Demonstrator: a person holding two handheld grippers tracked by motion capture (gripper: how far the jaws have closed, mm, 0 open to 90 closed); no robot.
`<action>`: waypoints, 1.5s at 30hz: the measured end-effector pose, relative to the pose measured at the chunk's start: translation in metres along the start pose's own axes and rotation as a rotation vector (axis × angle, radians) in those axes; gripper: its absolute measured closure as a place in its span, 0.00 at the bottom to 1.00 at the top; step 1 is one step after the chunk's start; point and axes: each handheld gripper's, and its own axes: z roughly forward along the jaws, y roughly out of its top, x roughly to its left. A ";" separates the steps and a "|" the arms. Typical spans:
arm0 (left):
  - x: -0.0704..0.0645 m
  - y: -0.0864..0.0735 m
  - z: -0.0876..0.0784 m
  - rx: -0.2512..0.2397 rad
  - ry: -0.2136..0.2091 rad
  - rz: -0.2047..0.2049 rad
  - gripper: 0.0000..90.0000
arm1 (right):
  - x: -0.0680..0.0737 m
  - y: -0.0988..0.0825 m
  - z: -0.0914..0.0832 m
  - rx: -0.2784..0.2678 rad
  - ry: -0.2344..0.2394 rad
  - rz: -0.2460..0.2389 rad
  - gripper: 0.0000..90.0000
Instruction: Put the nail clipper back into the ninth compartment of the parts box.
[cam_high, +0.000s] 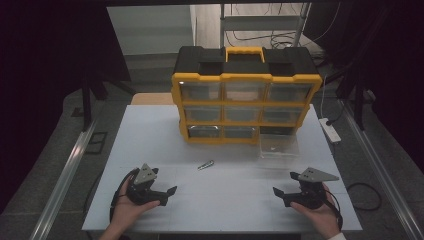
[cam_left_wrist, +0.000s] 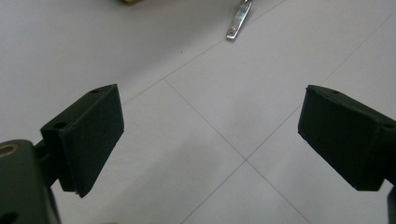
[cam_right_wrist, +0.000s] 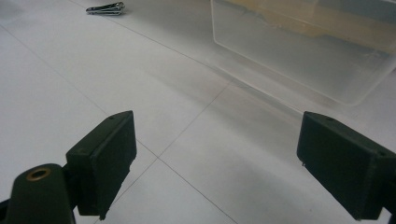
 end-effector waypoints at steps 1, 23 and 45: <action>-0.001 0.002 -0.001 -0.002 0.001 0.007 0.09 | 0.000 0.000 0.000 0.001 0.001 0.000 0.14; -0.013 0.045 0.003 0.025 -0.052 0.121 0.09 | 0.001 0.000 0.001 0.008 -0.004 -0.007 0.14; -0.023 0.077 0.027 0.108 -0.119 0.185 0.09 | 0.001 -0.001 0.002 0.021 -0.007 -0.018 0.14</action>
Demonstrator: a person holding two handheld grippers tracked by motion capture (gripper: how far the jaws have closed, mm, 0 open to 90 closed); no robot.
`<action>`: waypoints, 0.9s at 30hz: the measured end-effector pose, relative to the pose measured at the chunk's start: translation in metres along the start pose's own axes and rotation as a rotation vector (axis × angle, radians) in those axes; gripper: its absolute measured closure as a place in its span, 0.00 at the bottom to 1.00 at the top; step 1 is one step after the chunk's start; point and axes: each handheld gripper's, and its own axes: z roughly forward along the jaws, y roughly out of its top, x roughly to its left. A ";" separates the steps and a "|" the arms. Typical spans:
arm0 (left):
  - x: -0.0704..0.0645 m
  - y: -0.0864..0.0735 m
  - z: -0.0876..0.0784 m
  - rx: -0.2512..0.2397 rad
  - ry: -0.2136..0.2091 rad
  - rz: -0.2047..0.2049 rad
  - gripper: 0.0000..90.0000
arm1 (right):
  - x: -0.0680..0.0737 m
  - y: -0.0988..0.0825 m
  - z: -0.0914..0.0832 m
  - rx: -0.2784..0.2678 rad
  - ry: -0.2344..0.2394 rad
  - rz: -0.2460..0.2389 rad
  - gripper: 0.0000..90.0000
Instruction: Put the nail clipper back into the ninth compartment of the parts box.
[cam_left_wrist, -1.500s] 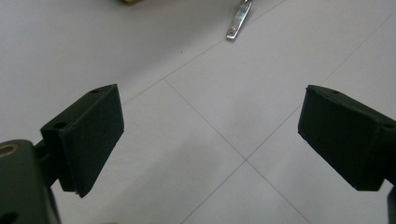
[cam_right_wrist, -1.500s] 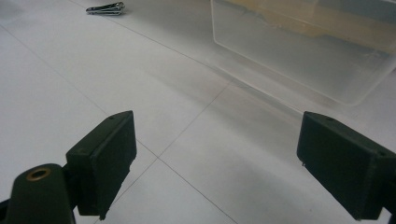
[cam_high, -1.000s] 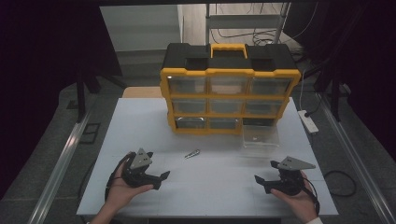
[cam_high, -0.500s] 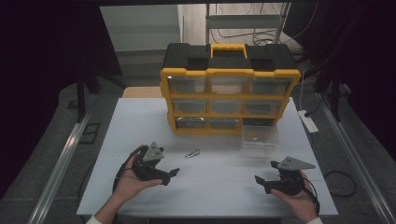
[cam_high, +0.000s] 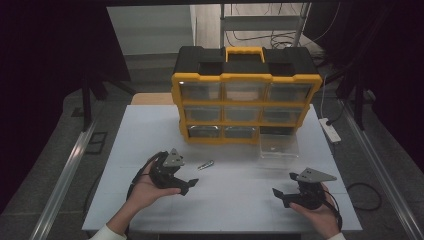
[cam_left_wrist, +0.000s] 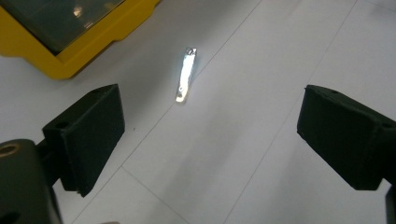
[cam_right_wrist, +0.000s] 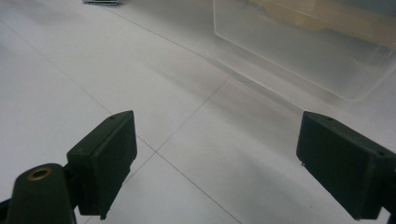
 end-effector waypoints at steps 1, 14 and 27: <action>0.000 0.002 0.001 0.005 -0.003 0.006 0.10 | 0.000 0.000 0.000 0.001 0.001 0.000 0.14; 0.006 0.030 0.011 0.025 -0.013 0.038 0.10 | 0.000 0.000 0.000 0.007 -0.001 -0.013 0.14; 0.012 0.049 0.023 0.049 -0.023 0.055 0.11 | 0.001 -0.001 0.002 0.019 -0.005 -0.015 0.14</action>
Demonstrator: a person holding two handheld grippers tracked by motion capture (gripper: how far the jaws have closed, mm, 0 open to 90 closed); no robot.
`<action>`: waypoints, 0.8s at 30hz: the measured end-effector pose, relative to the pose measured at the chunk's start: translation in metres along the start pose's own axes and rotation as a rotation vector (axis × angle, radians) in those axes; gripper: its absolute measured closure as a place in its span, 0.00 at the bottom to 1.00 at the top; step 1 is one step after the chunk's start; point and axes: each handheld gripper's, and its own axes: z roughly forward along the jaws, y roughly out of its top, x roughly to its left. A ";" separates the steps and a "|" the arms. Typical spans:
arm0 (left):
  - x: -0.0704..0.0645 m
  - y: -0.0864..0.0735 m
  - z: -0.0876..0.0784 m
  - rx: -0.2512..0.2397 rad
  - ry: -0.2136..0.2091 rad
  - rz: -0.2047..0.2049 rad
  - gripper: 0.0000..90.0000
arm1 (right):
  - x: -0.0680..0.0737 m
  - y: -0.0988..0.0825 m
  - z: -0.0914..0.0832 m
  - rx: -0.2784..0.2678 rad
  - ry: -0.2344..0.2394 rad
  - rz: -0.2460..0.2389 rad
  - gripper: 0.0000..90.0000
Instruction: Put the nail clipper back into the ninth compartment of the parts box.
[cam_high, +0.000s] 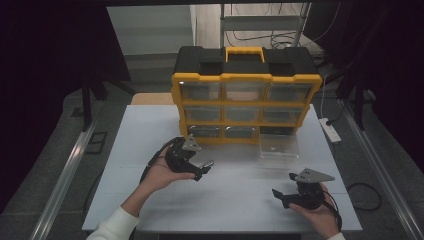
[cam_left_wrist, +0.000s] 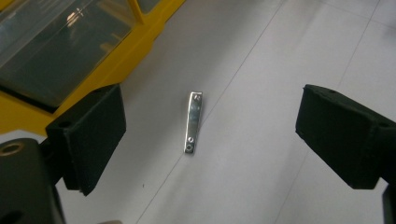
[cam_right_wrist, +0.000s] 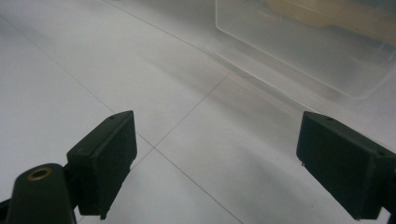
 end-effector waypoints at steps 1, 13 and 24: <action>0.000 0.001 0.001 0.001 -0.004 0.000 0.11 | 0.000 0.000 0.000 0.001 -0.002 0.000 0.14; 0.004 0.020 0.020 0.045 -0.036 0.010 0.11 | -0.001 -0.001 0.001 0.006 0.000 0.002 0.14; 0.009 0.013 0.035 0.107 -0.034 -0.008 0.12 | -0.001 -0.001 0.000 0.007 -0.001 -0.004 0.14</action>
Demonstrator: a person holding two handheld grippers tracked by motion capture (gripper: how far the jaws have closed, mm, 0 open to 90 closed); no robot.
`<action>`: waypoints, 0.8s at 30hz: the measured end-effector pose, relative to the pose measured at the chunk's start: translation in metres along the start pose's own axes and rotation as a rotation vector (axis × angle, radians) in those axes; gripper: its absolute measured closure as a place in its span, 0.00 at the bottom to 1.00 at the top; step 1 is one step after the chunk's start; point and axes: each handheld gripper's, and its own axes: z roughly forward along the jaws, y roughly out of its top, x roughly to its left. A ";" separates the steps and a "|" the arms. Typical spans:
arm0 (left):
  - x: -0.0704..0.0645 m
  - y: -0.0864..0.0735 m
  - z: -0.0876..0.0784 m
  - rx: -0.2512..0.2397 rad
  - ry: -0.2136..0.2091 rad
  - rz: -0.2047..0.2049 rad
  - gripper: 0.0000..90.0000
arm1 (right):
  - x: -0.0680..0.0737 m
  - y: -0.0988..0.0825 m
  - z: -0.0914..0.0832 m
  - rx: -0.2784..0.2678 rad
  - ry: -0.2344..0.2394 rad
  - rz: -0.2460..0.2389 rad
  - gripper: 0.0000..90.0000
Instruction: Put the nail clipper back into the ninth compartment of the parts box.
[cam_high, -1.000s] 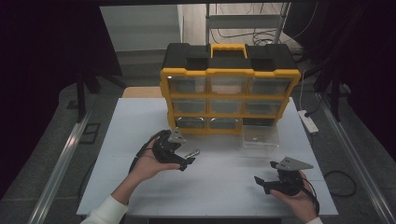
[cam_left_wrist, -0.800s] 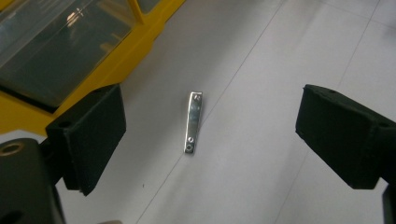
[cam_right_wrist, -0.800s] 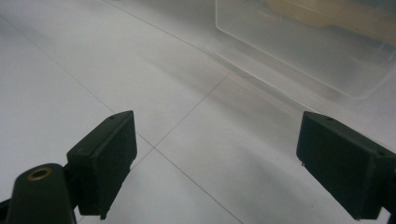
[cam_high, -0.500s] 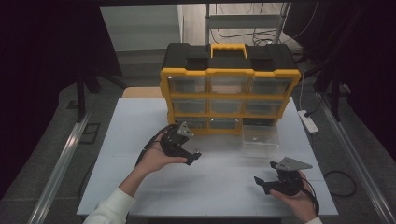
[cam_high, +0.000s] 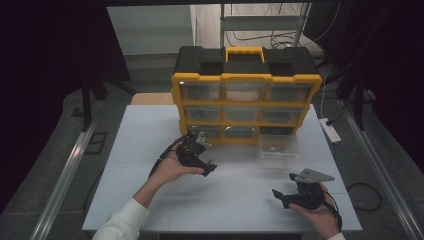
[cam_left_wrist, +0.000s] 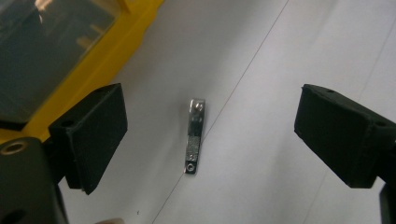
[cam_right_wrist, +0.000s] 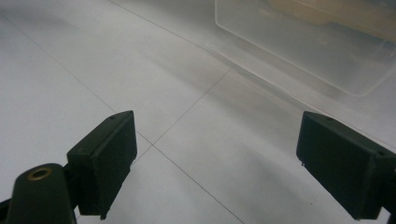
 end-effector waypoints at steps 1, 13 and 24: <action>0.000 0.000 0.001 0.002 -0.001 -0.002 0.12 | 0.000 0.000 0.000 0.000 -0.001 -0.001 0.14; 0.005 -0.005 0.014 0.039 -0.005 -0.021 0.13 | 0.000 0.000 0.000 0.001 -0.001 -0.003 0.14; 0.005 -0.007 0.031 0.082 0.007 0.004 0.18 | 0.000 0.000 0.001 0.007 0.000 -0.003 0.14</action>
